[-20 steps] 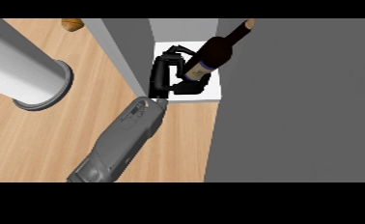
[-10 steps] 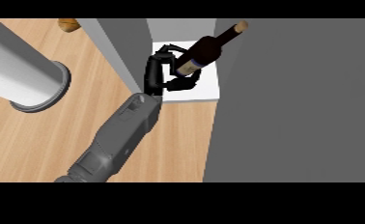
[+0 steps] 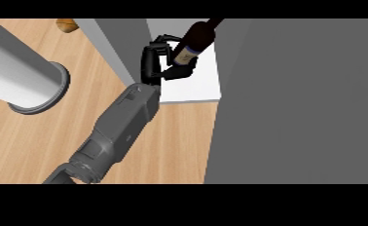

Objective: Pick up the wine, place it into the cabinet and close the cabinet

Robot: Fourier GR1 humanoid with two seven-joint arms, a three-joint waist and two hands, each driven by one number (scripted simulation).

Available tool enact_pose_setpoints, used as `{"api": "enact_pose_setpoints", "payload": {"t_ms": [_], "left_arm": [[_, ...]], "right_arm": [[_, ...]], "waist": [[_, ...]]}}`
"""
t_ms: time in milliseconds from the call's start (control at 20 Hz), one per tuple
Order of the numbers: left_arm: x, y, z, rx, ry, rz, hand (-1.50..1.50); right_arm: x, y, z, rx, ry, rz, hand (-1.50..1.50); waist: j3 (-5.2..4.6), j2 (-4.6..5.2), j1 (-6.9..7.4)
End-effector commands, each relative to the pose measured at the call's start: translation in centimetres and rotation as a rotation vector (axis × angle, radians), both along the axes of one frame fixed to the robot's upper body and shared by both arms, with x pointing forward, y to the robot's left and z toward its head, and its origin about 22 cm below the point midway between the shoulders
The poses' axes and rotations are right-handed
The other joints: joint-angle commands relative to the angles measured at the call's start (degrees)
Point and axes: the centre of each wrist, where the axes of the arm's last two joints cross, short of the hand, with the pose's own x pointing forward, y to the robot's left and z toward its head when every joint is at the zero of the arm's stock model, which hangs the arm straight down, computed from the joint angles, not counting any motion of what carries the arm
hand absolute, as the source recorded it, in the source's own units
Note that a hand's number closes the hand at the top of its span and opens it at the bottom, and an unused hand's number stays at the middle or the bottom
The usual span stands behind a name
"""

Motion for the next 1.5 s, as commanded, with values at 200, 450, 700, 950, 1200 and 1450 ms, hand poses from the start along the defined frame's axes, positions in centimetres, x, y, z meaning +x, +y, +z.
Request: {"api": "enact_pose_setpoints", "payload": {"t_ms": [200,450,700,950,1200,1450], "left_arm": [[1.2,0.3,0.8,0.003,0.008,0.009,1.5],[1.3,0.9,0.3,0.145,-0.01,0.107,1.5],[2.6,2.9,1.8,0.187,0.016,0.146,1.5],[1.8,2.2,0.3,0.194,0.08,0.138,1.5],[1.7,3.8,-0.2,0.23,0.095,0.204,1.5],[1.8,3.6,0.0,0.041,0.139,0.151,1.5]], "right_arm": [[-2.1,0.3,-0.6,0.026,-0.018,0.06,-1.5],[-0.5,1.2,0.1,0.006,-0.022,0.071,-1.5],[-0.3,0.6,-0.1,0.033,-0.037,0.081,-1.5],[-1.1,0.5,0.4,0.008,-0.036,0.106,-1.5],[0.3,1.3,0.4,0.008,-0.039,0.101,-1.5],[-0.3,1.5,0.0,0.009,-0.033,0.112,-1.5]], "waist": [[0.0,0.04,0.13],[-0.05,0.52,-0.61],[0.0,1.16,-1.72],[-0.04,1.23,-2.85],[-0.1,1.74,-2.52],[-0.16,1.67,-2.64]]}}
